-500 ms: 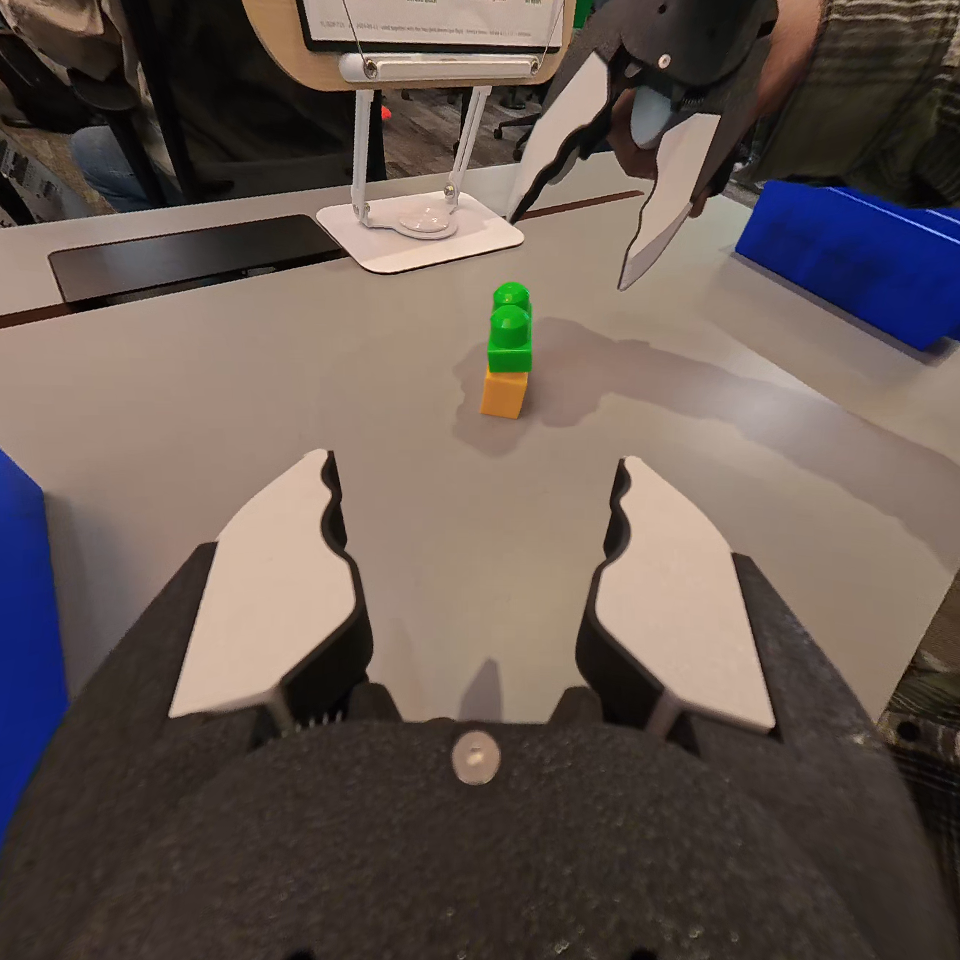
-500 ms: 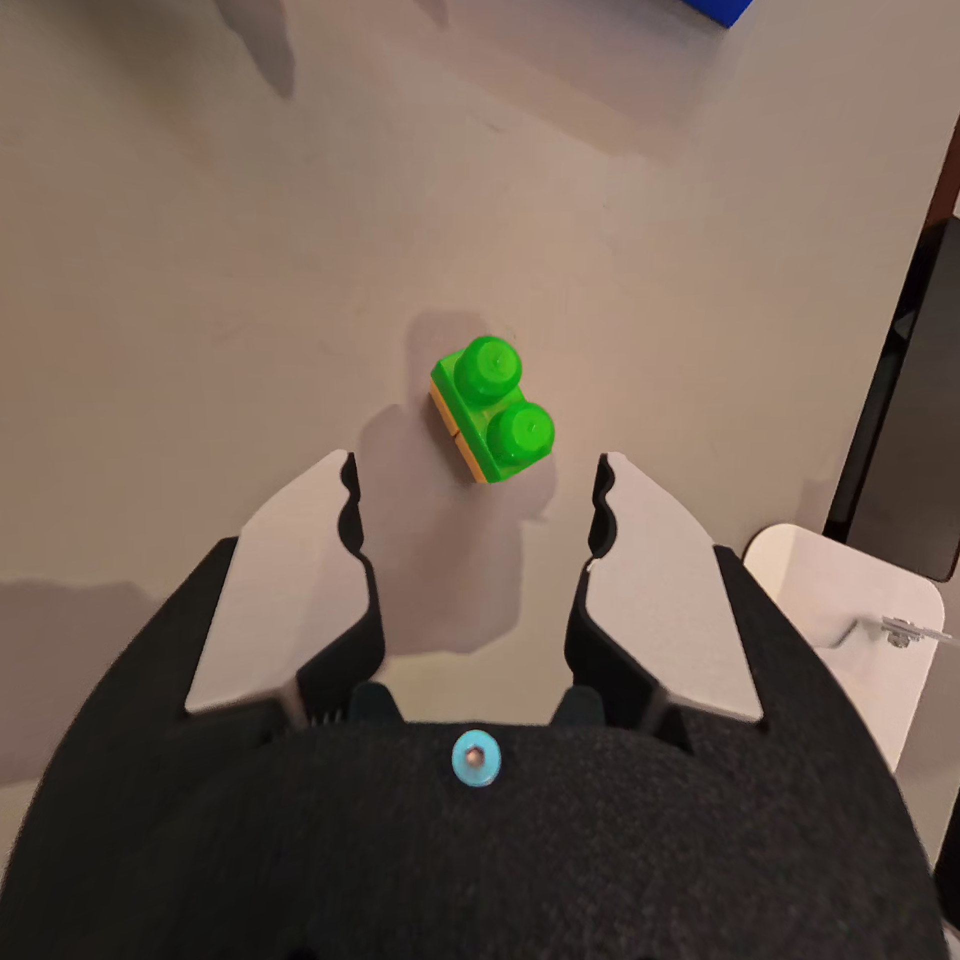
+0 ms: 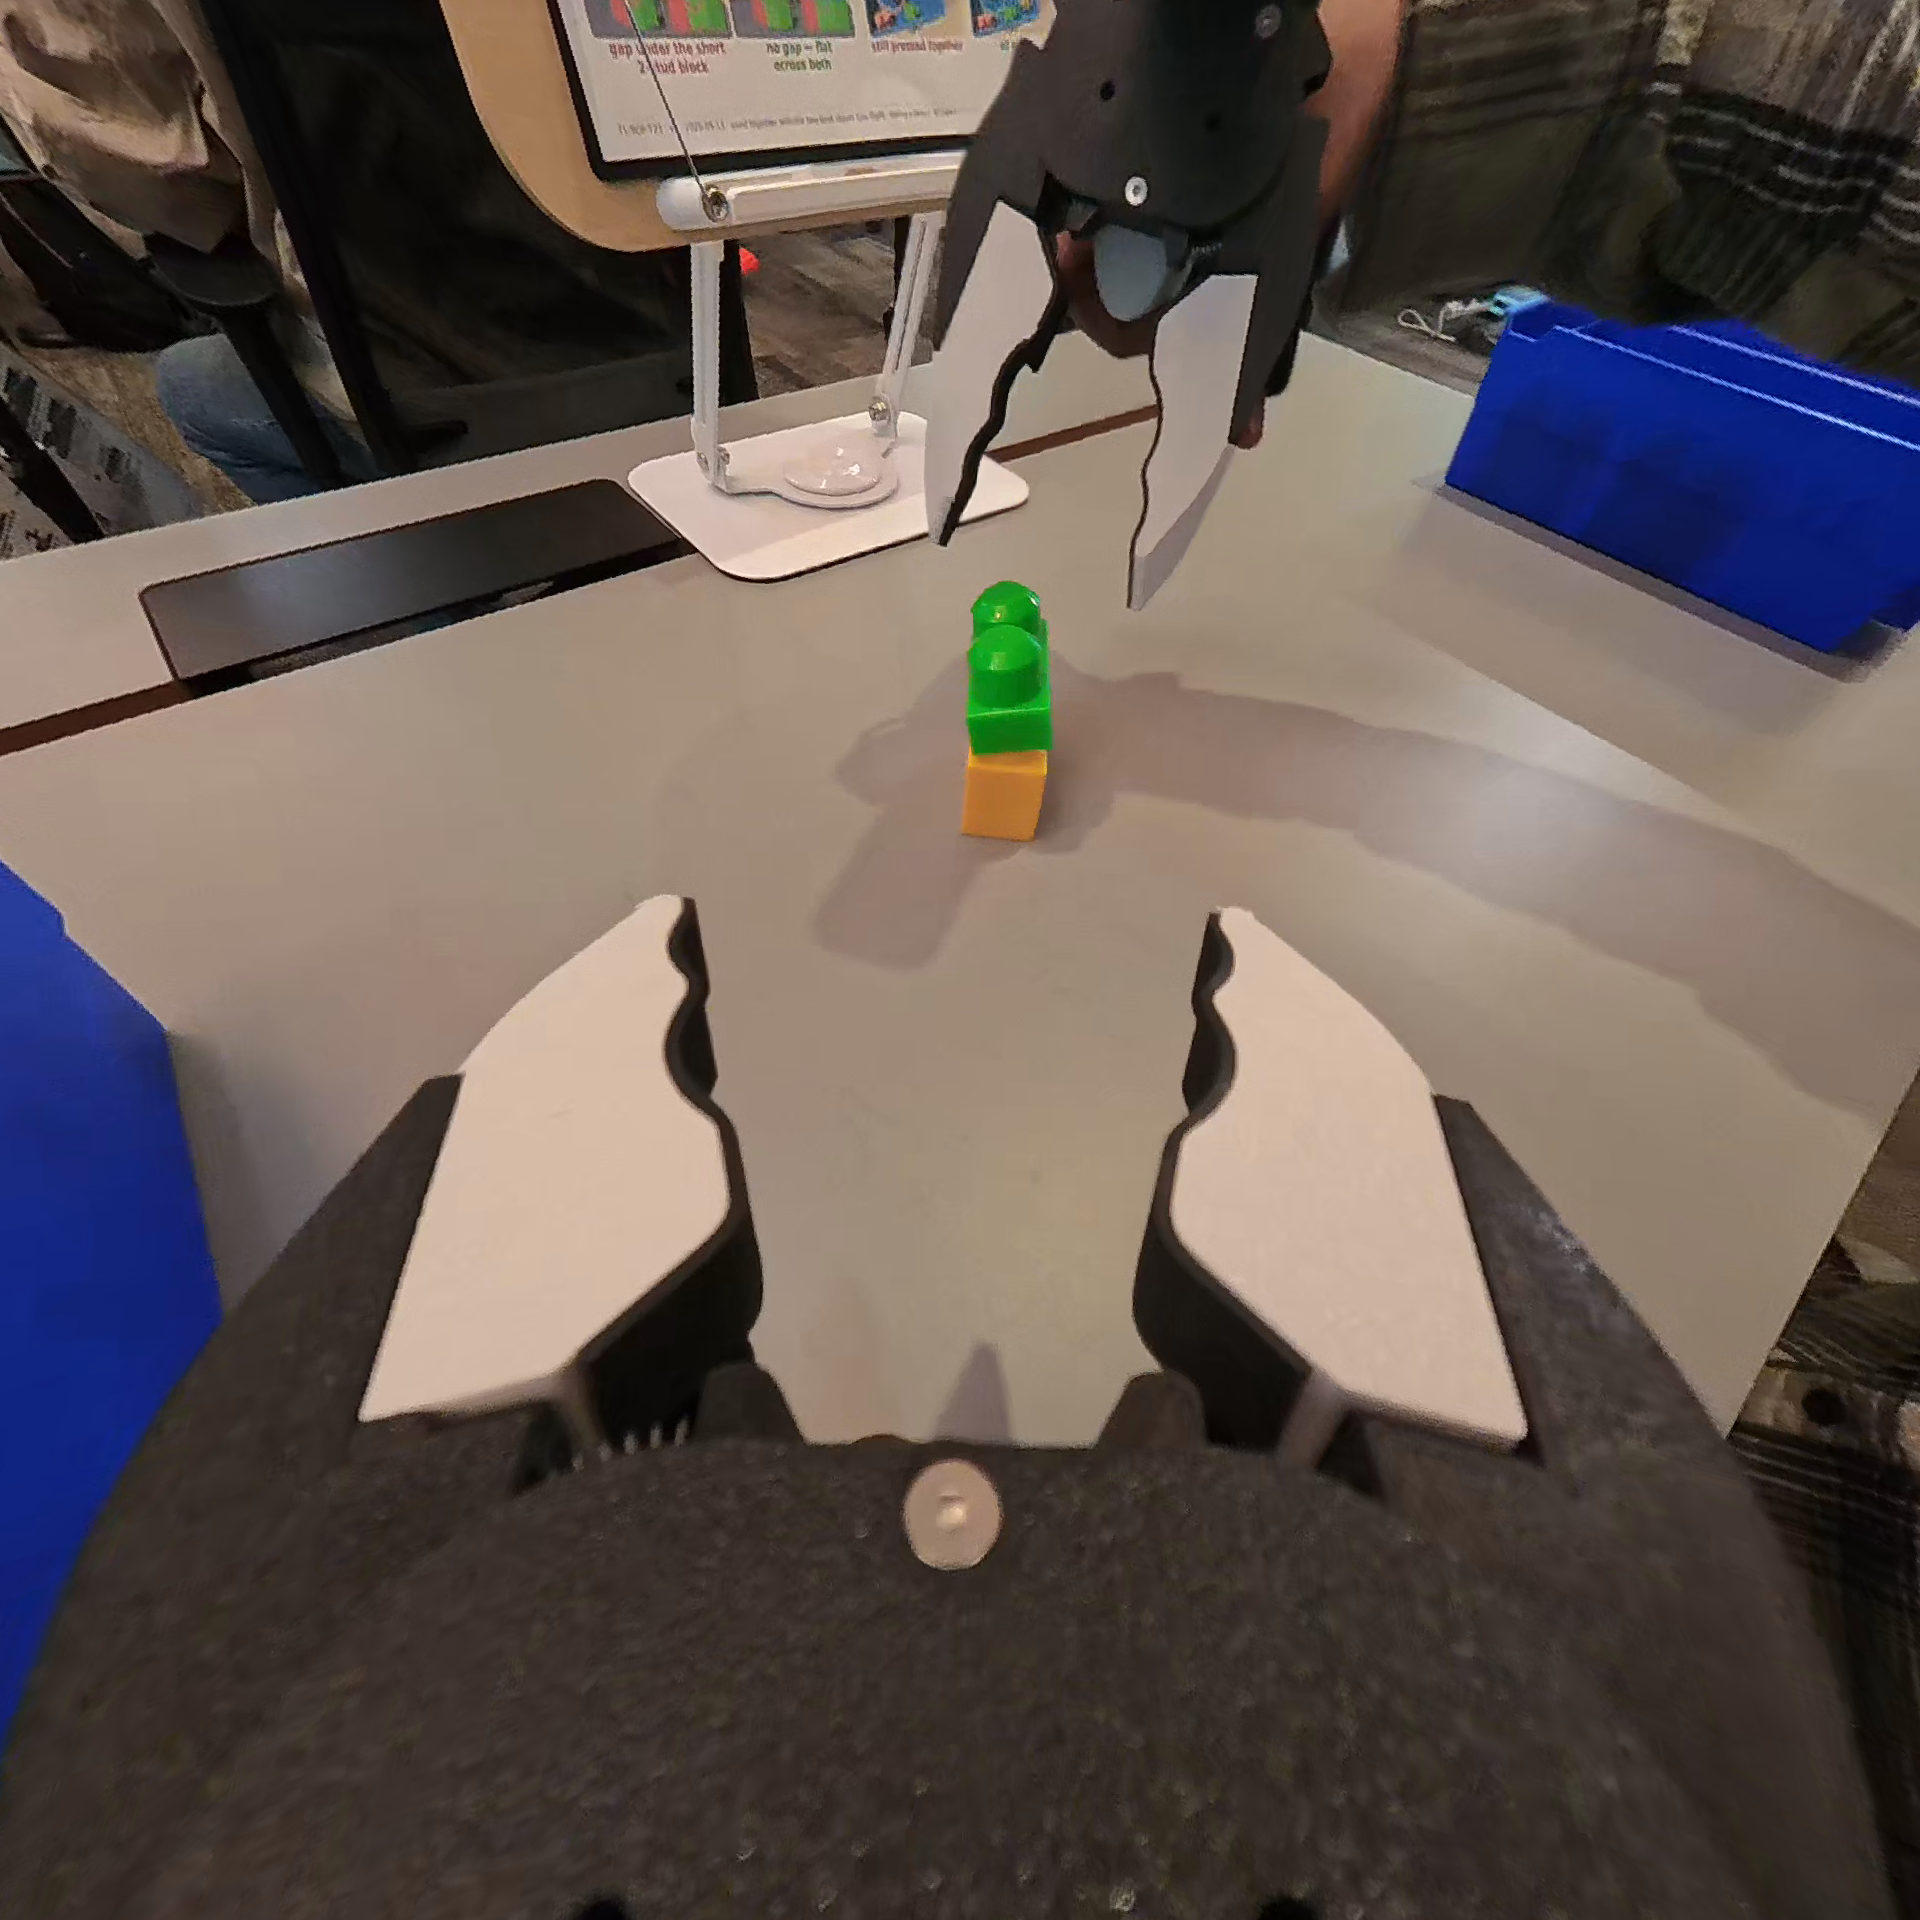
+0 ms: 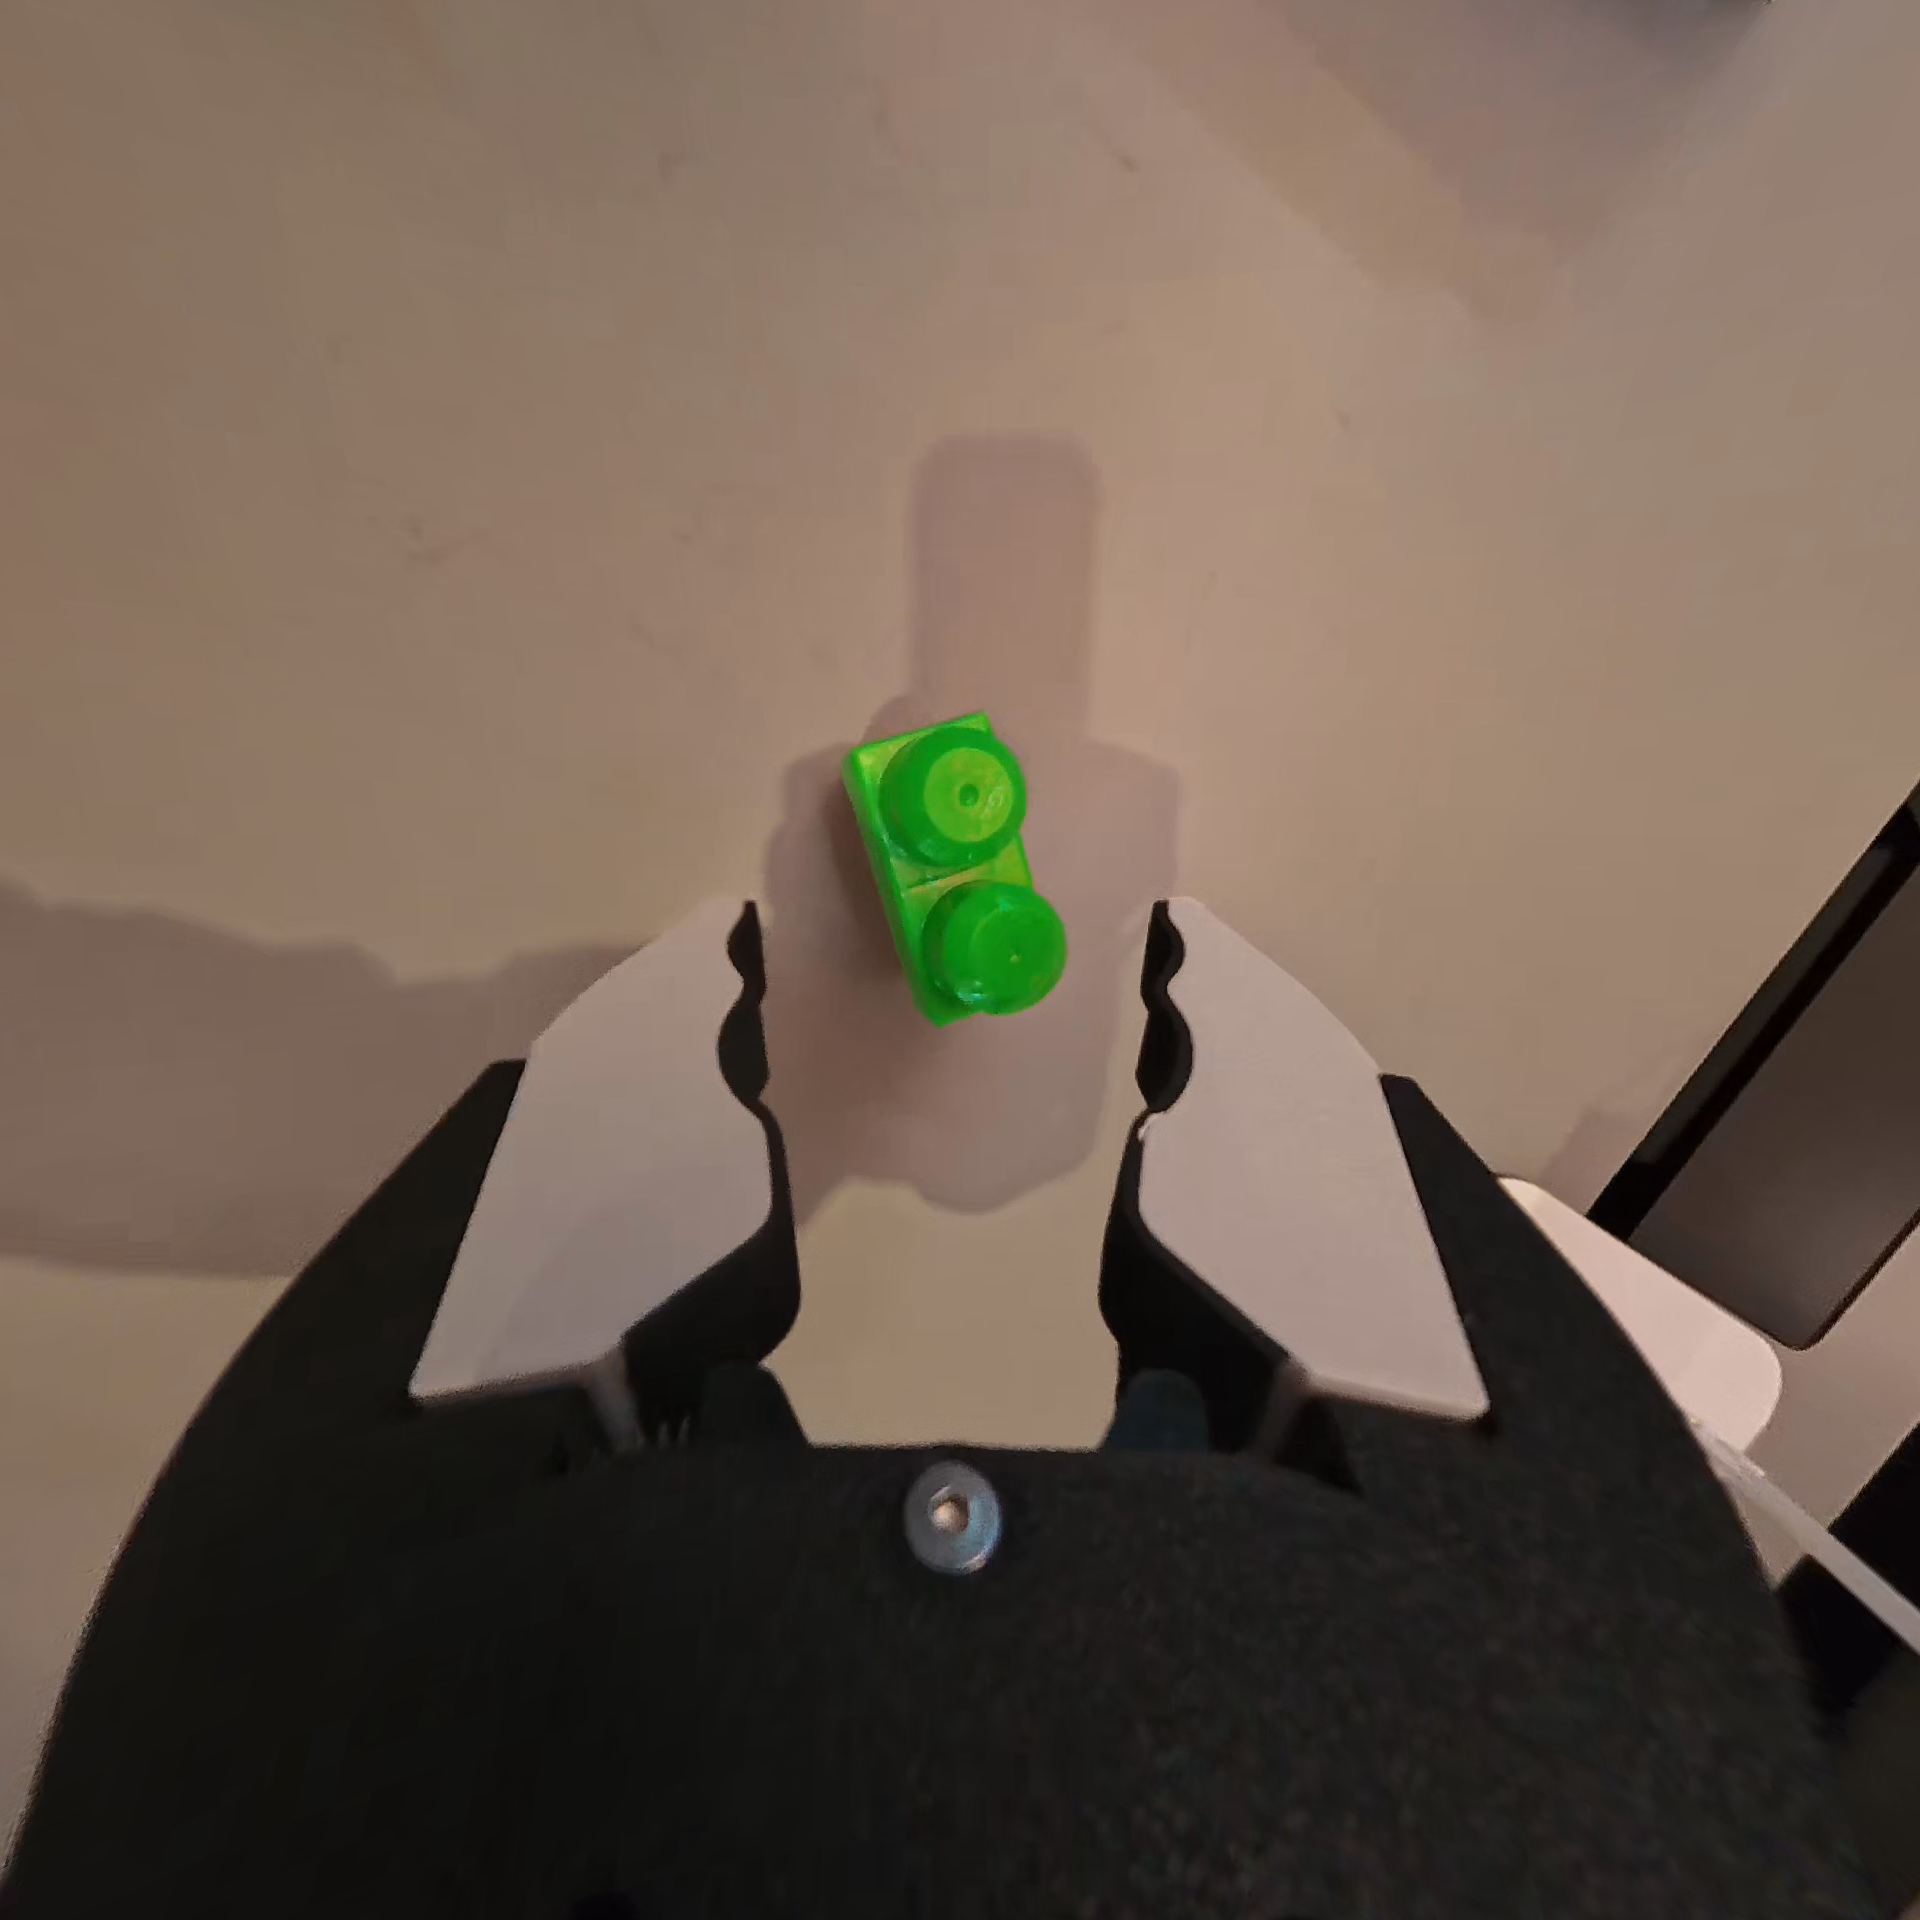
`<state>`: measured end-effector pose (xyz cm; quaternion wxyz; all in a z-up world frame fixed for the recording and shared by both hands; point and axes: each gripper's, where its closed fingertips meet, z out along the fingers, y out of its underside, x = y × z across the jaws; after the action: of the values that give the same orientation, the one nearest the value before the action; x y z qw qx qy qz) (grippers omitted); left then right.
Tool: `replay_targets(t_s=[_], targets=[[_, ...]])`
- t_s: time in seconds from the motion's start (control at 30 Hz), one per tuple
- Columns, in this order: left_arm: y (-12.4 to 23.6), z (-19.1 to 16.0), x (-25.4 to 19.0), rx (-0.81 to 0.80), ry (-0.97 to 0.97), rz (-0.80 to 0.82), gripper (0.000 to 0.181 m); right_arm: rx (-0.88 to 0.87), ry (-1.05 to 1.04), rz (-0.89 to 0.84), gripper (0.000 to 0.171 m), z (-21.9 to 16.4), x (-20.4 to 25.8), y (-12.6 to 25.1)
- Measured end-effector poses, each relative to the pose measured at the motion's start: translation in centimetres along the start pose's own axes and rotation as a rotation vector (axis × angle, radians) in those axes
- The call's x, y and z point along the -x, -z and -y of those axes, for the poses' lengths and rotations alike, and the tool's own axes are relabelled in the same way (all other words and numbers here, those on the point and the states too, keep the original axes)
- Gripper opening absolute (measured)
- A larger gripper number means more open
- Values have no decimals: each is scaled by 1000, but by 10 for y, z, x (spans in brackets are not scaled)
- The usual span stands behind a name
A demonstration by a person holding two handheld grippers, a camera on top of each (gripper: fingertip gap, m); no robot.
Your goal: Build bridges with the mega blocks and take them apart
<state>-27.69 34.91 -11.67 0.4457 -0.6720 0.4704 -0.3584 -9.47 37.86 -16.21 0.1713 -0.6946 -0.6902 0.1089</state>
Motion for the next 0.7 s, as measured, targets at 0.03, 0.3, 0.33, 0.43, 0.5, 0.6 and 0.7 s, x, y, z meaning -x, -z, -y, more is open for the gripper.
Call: replay_targets(t_s=[0.03, 0.3, 0.33, 0.43, 0.5, 0.6, 0.7], targets=[[0, 0, 0, 3, -4, -2, 89, 9, 9, 5, 69, 1, -1, 0], [-1, 0, -4, 6, -39, -22, 87, 76, 73, 59, 57, 1, -5, -5], [-1, 0, -4, 7, -41, -21, 86, 81, 77, 67, 56, 1, -4, -7], [0, 0, -3, 2, -39, -23, 86, 109, 87, 87, 55, -4, -3, -12], [0, 0, -3, 2, -40, -23, 86, 121, 82, 91, 55, -10, -3, -15], [-2, -1, -3, 3, -40, -28, 86, 123, 75, 89, 54, -15, -4, -20], [-5, -4, -4, 17, -40, -34, 86, 126, 80, 90, 51, -17, -4, -25]])
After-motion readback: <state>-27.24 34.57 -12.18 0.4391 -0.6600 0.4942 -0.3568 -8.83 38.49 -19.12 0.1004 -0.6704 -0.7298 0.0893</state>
